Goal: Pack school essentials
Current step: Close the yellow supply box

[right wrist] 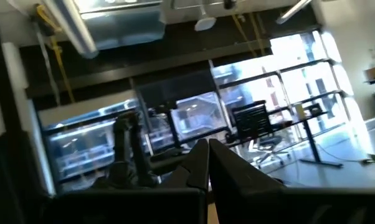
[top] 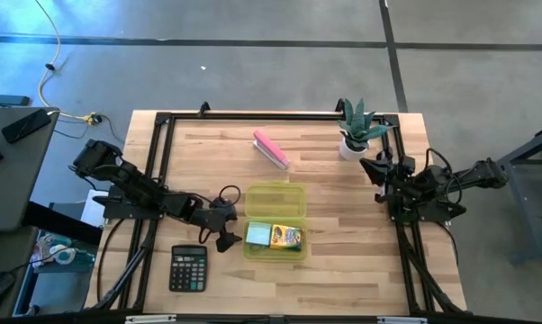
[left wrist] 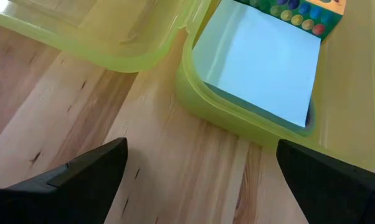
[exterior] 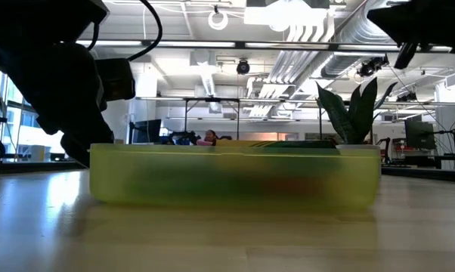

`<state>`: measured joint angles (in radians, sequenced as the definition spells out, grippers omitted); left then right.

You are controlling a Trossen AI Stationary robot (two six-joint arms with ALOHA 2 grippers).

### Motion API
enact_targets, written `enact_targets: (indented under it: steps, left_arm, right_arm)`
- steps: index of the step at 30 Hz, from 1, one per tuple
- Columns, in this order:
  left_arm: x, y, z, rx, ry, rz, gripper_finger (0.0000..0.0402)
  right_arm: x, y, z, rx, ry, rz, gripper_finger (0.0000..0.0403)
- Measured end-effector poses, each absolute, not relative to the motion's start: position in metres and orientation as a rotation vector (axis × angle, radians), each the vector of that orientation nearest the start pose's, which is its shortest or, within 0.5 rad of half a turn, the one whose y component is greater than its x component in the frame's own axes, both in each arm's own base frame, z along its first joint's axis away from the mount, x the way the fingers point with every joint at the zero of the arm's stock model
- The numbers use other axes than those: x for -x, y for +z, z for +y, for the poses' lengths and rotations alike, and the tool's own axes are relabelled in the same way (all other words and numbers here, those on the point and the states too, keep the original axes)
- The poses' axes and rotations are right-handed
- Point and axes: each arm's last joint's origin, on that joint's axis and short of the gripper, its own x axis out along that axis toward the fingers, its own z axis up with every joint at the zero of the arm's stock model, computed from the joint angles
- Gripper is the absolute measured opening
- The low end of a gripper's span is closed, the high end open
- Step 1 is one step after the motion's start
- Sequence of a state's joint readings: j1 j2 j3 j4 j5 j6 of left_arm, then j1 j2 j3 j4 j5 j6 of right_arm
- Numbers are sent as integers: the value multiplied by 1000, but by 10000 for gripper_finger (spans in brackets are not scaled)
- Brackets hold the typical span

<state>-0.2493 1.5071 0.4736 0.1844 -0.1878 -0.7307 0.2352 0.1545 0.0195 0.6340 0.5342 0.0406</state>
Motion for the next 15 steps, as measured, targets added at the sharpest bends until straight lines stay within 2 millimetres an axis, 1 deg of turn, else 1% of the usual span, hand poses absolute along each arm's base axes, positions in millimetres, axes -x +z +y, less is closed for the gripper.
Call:
enact_targets:
  steps: [4,7,11,15]
  left_arm:
    - [-237,115,-55,504,245,802,400]
    - [-237,115,-55,503,247,801,400]
    - [-237,115,-55,506,240,805,400]
    - [-237,115,-55,512,228,810,400]
  right_arm:
    - [-99,225,10,-209,-244,-443,0]
    - [-110,230,12,-186,-237,-377,0]
    - [-129,230,16,-165,-264,-241,0]
    - [-147,227,19,-122,-333,-81,3]
